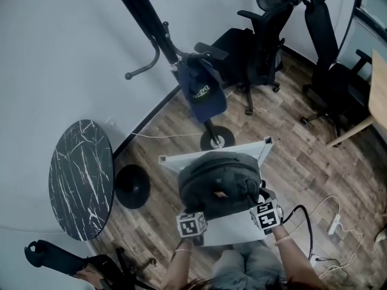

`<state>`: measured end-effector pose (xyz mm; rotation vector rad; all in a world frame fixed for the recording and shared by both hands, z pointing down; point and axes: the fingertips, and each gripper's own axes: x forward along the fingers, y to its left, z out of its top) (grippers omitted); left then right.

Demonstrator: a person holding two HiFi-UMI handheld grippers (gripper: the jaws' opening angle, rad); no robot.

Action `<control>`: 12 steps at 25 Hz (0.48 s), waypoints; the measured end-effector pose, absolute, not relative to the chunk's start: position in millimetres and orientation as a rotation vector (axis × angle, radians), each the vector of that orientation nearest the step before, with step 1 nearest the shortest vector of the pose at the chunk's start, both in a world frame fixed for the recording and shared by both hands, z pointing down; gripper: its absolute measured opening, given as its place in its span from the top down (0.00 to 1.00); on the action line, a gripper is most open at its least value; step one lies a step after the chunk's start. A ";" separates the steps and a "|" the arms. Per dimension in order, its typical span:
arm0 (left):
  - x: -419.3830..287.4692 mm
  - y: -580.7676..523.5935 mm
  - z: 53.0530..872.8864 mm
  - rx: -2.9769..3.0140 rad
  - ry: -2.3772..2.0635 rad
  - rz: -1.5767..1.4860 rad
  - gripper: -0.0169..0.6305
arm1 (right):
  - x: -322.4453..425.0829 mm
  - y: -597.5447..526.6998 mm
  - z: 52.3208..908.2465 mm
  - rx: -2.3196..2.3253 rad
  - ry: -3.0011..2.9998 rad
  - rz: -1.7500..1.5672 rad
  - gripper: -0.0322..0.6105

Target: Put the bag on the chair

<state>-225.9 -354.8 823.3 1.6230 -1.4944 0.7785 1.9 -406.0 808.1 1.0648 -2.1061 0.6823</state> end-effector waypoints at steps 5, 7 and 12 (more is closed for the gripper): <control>-229.1 -345.3 821.2 1.590 -1.457 0.717 0.60 | 0.4 -406.2 806.2 1.054 -2.105 0.688 0.65; -230.2 -339.0 821.8 1.589 -1.446 0.720 0.58 | -0.5 -405.4 804.5 1.059 -2.108 0.675 0.65; -232.0 -322.4 822.5 1.579 -1.441 0.724 0.58 | 2.8 -403.4 798.0 1.089 -2.104 0.688 0.65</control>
